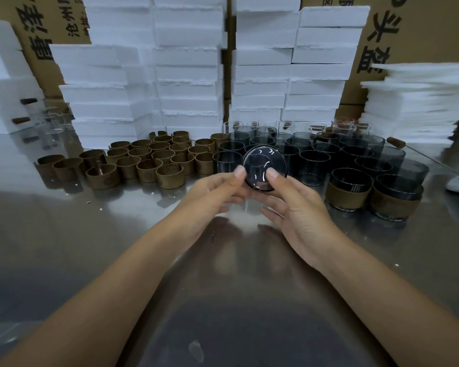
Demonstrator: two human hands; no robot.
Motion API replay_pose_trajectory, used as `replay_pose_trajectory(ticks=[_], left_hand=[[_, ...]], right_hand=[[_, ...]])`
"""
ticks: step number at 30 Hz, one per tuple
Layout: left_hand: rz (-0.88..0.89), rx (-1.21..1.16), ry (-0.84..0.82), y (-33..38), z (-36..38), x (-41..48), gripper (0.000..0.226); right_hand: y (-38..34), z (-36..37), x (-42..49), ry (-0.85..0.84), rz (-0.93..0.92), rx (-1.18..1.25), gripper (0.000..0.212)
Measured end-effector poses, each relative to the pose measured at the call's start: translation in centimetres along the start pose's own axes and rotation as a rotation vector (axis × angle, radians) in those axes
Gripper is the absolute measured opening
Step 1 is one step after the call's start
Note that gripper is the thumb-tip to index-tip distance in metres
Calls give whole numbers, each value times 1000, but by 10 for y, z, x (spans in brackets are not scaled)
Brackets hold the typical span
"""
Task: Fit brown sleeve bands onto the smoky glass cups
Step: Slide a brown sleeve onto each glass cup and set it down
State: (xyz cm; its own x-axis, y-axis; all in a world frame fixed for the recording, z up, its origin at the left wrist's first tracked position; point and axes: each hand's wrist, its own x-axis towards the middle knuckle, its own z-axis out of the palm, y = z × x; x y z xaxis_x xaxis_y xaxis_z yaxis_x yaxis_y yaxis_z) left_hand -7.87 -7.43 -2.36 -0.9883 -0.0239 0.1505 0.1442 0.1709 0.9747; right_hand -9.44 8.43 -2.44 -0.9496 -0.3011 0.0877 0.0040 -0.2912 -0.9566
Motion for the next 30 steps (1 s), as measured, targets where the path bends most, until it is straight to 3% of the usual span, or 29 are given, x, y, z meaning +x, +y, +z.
replay_pose_trajectory(ticks=[5, 8, 18, 22, 26, 30], left_hand=[[25, 359, 429, -16, -35, 11, 29], [0, 555, 567, -29, -55, 18, 36], [-73, 813, 466, -41, -60, 20, 56], [-9, 798, 529, -38, -57, 17, 46], [-20, 805, 545, -33, -54, 13, 20], [198, 716, 580, -18, -41, 11, 8]], right_hand=[[3, -5, 4, 89, 43, 79, 24], [4, -4, 4, 72, 48, 54, 36], [3, -2, 3, 63, 54, 50, 67], [4, -2, 4, 64, 47, 59, 65], [6, -3, 7, 69, 53, 76, 56], [8, -2, 10, 112, 56, 59, 42]])
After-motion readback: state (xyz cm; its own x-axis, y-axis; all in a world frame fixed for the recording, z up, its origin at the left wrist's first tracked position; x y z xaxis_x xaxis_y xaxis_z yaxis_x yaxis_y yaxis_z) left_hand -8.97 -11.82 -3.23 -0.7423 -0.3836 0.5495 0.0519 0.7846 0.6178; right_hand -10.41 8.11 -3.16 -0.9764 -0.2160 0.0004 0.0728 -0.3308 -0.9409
